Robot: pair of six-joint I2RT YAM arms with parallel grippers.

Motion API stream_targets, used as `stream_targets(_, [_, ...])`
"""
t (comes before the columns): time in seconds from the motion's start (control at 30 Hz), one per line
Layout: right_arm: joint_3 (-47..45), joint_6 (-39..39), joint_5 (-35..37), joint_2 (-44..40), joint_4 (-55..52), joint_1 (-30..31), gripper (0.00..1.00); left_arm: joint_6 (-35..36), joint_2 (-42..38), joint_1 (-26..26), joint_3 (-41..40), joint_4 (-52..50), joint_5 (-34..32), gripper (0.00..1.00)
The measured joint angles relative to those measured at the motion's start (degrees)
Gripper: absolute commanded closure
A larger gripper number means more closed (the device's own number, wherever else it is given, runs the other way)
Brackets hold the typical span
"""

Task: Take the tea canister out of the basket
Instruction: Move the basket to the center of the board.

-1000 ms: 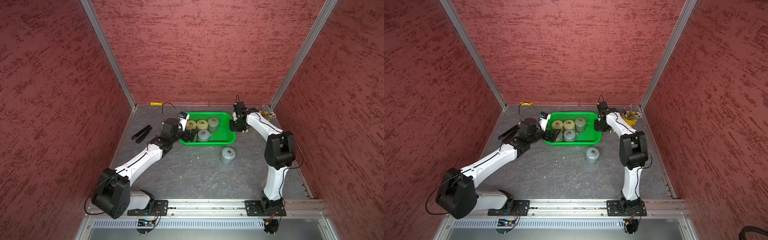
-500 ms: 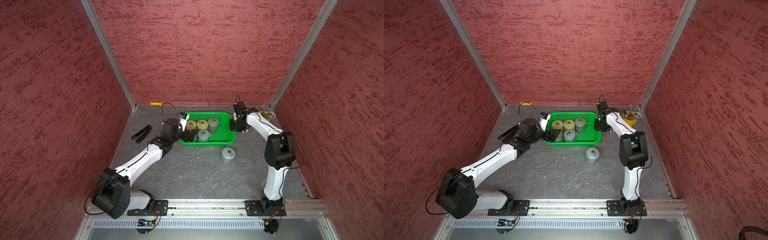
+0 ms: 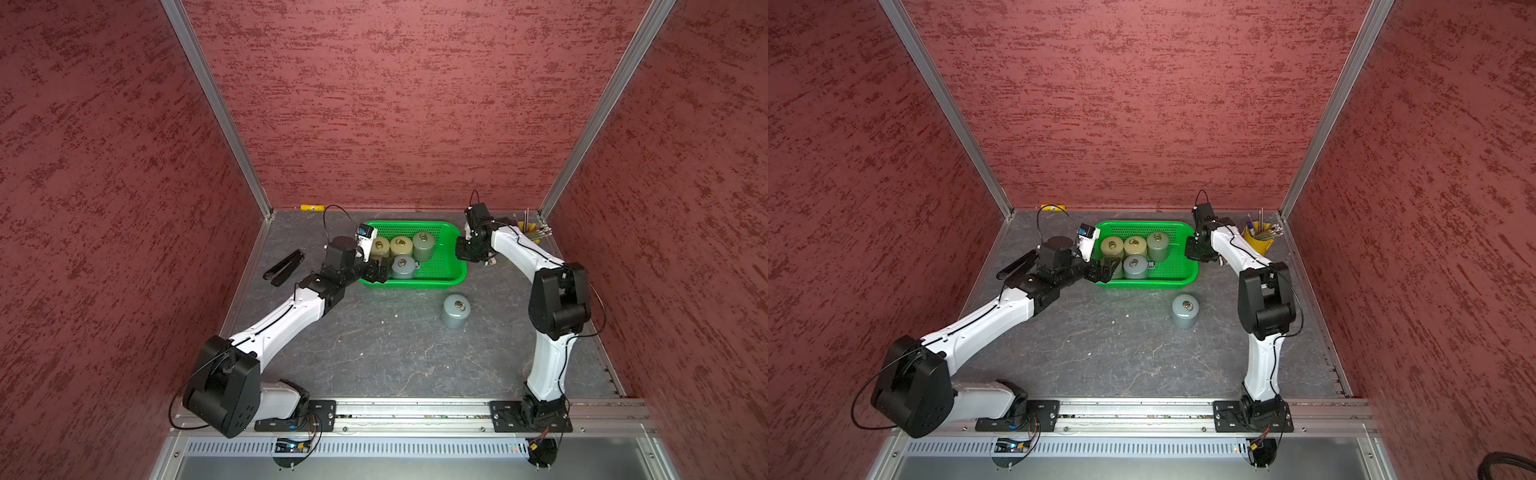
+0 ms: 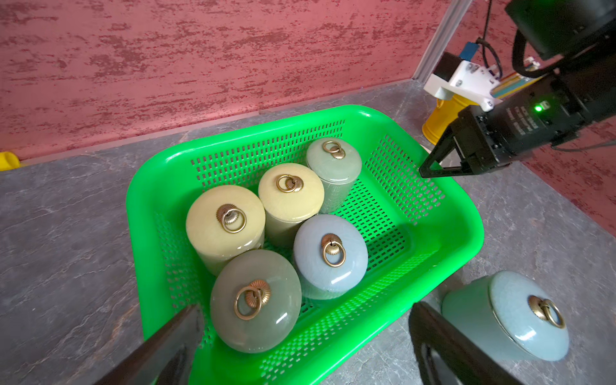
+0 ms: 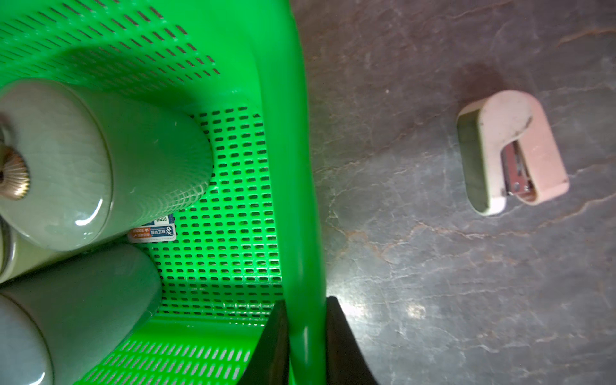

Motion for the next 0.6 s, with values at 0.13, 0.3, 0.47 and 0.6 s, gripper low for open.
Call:
stream_targets(0.13, [-1.3,1.7,0.0,0.0,3.2,0.1,0.32,-4.7,0.0,5.5,0.0,-1.2,0.4,0.00])
stream_targets(0.3, [-1.4,1.4,0.3,-0.1,4.0,0.1,0.15,-9.7,-0.6,12.3,-0.4,-1.6,2.8,0.00])
stream_targets(0.47, [-0.8,-1.0,1.2,-0.2,2.9,0.1,0.08,-9.7,-2.6,11.1,-0.4,-2.2,5.2,0.00])
stream_targets(0.6, [1.3,-3.7,2.3,-1.9,0.6,0.3,0.07,-7.8,-4.5,9.7,-1.0,-1.8,6.4,0.00])
